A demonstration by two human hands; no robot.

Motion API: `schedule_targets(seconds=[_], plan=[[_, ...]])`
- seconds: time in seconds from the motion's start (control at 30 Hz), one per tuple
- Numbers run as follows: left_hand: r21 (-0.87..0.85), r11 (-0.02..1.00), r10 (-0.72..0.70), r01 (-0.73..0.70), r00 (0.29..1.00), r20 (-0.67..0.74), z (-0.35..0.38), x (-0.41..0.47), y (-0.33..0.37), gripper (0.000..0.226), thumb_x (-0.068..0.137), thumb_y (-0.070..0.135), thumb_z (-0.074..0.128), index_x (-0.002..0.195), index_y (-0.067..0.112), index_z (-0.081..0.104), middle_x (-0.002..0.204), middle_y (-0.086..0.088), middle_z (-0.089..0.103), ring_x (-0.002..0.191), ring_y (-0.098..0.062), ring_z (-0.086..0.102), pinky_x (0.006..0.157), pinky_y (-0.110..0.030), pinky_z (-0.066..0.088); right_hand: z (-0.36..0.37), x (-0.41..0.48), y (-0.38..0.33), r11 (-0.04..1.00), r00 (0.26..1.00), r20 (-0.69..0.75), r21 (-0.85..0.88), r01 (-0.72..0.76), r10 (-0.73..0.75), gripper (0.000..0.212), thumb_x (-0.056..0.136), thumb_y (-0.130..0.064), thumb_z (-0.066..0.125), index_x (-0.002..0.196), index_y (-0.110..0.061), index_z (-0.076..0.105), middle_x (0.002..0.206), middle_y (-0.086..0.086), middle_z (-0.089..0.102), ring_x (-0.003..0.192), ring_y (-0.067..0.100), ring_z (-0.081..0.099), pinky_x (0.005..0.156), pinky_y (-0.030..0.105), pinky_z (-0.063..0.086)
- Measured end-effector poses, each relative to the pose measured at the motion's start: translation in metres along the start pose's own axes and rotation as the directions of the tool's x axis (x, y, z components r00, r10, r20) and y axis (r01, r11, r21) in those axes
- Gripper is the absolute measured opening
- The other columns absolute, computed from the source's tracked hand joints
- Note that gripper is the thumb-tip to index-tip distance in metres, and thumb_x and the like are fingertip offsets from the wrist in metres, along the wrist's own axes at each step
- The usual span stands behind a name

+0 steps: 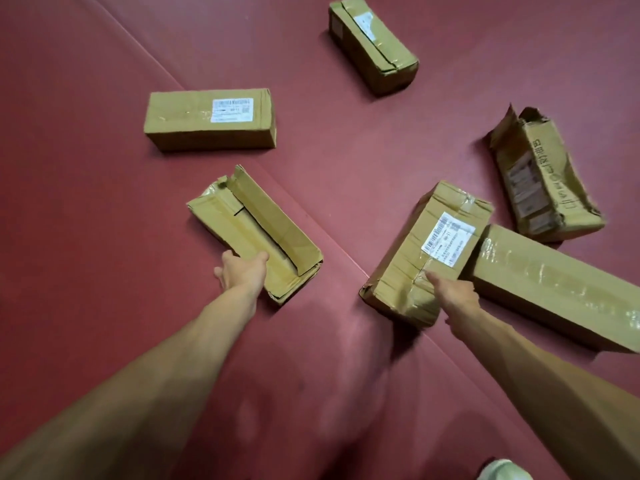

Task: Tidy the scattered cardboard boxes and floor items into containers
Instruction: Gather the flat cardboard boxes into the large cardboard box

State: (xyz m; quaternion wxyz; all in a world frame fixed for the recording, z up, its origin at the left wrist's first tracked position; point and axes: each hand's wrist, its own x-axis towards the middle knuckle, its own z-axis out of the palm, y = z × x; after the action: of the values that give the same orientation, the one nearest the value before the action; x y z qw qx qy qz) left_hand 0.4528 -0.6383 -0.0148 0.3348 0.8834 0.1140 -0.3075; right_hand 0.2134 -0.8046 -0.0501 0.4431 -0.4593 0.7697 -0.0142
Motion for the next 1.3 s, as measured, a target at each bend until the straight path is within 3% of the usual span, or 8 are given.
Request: schedule_targets(seconds=[0.13, 0.37, 0.53, 0.7, 0.83, 0.93, 1.2, 1.3], plan=[[-0.127, 0.984, -0.121, 0.121, 0.993, 0.008, 0.032, 0.058, -0.026, 0.063, 0.083, 0.032, 0.063, 0.134, 0.002, 0.042, 0.141, -0.016, 0.045, 0.127, -0.034, 0.044, 0.105, -0.043, 0.039, 0.031, 0.041, 0.012, 0.995, 0.994, -0.075, -0.065, 0.075, -0.079, 0.081, 0.085, -0.046, 0.061, 0.141, 0.001, 0.026, 0.142, 0.025, 0.034, 0.127, 0.043, 0.04, 0.106, 0.048, 0.036], [0.065, 0.959, 0.268, -0.275, 0.958, 0.098, 0.06, 0.095, -0.045, 0.051, 0.09, 0.025, 0.055, 0.14, 0.022, 0.041, 0.141, -0.007, 0.05, 0.132, -0.029, 0.043, 0.109, -0.045, 0.036, 0.047, 0.071, -0.013, 0.859, 0.859, 0.071, -0.038, 0.511, -0.507, 0.056, 0.081, -0.036, 0.071, 0.126, -0.01, 0.049, 0.118, 0.006, 0.06, 0.115, 0.026, 0.055, 0.094, 0.035, 0.044], [0.155, 0.873, 0.371, -0.462, 0.836, 0.404, 0.06, 0.073, -0.035, 0.049, 0.092, 0.023, 0.055, 0.139, 0.03, 0.047, 0.134, 0.004, 0.058, 0.126, -0.02, 0.05, 0.107, -0.035, 0.039, 0.043, 0.056, -0.011, 0.927, 0.897, 0.238, 0.053, 0.37, -0.372, 0.056, 0.071, -0.02, 0.082, 0.116, -0.014, 0.049, 0.112, 0.007, 0.066, 0.097, 0.02, 0.064, 0.082, 0.035, 0.052], [-0.068, 0.962, 0.266, -0.266, 0.842, 0.469, 0.063, 0.056, -0.045, 0.046, 0.091, 0.031, 0.059, 0.136, 0.031, 0.051, 0.133, 0.01, 0.058, 0.117, -0.009, 0.057, 0.105, -0.031, 0.043, 0.041, 0.045, 0.008, 0.964, 0.894, 0.362, 0.129, 0.233, -0.265, 0.055, 0.069, -0.008, 0.082, 0.11, -0.012, 0.046, 0.106, 0.01, 0.066, 0.079, 0.015, 0.062, 0.061, 0.026, 0.046], [-0.127, 0.984, 0.174, -0.124, 0.819, 0.547, 0.052, 0.057, -0.033, 0.042, 0.087, 0.027, 0.063, 0.128, 0.034, 0.056, 0.11, 0.002, 0.07, 0.095, -0.011, 0.06, 0.06, -0.026, 0.045, 0.04, 0.046, 0.004, 0.959, 0.859, 0.44, 0.217, 0.182, -0.263, 0.05, 0.072, -0.004, 0.077, 0.107, -0.016, 0.044, 0.101, 0.008, 0.068, 0.079, 0.018, 0.064, 0.064, 0.032, 0.051], [-0.087, 0.994, 0.11, -0.073, 0.802, 0.588, 0.043, 0.047, -0.026, 0.04, 0.083, 0.022, 0.068, 0.12, 0.034, 0.058, 0.1, -0.001, 0.067, 0.088, -0.013, 0.058, 0.072, -0.032, 0.048, 0.035, 0.035, -0.002, 0.936, 0.848, 0.447, 0.321, 0.145, -0.285, 0.049, 0.076, -0.004, 0.073, 0.108, -0.018, 0.039, 0.097, 0.008, 0.066, 0.078, 0.02, 0.064, 0.071, 0.04, 0.056], [0.015, 1.0, -0.008, 0.001, 0.892, 0.453, -0.054, -0.064, 0.002, 0.013, 0.074, 0.018, 0.073, 0.083, 0.017, 0.063, 0.035, 0.012, 0.047, 0.032, -0.004, 0.039, 0.046, -0.019, 0.028, -0.027, -0.086, -0.024, 0.934, 0.898, 0.259, 0.126, 0.334, -0.356, 0.066, 0.082, -0.054, 0.063, 0.126, -0.016, 0.033, 0.113, -0.001, 0.057, 0.1, 0.021, 0.063, 0.094, 0.043, 0.051], [-0.064, 0.998, 0.017, 0.009, 0.917, 0.399, -0.113, -0.131, 0.029, 0.009, 0.074, 0.016, 0.074, 0.076, 0.016, 0.065, 0.054, 0.006, 0.059, 0.039, -0.007, 0.052, 0.033, -0.014, 0.033, -0.069, -0.158, -0.044, 0.937, 0.894, 0.283, 0.125, 0.325, -0.348, 0.065, 0.084, -0.05, 0.062, 0.133, -0.017, 0.036, 0.113, -0.004, 0.058, 0.102, 0.019, 0.063, 0.095, 0.041, 0.05]])
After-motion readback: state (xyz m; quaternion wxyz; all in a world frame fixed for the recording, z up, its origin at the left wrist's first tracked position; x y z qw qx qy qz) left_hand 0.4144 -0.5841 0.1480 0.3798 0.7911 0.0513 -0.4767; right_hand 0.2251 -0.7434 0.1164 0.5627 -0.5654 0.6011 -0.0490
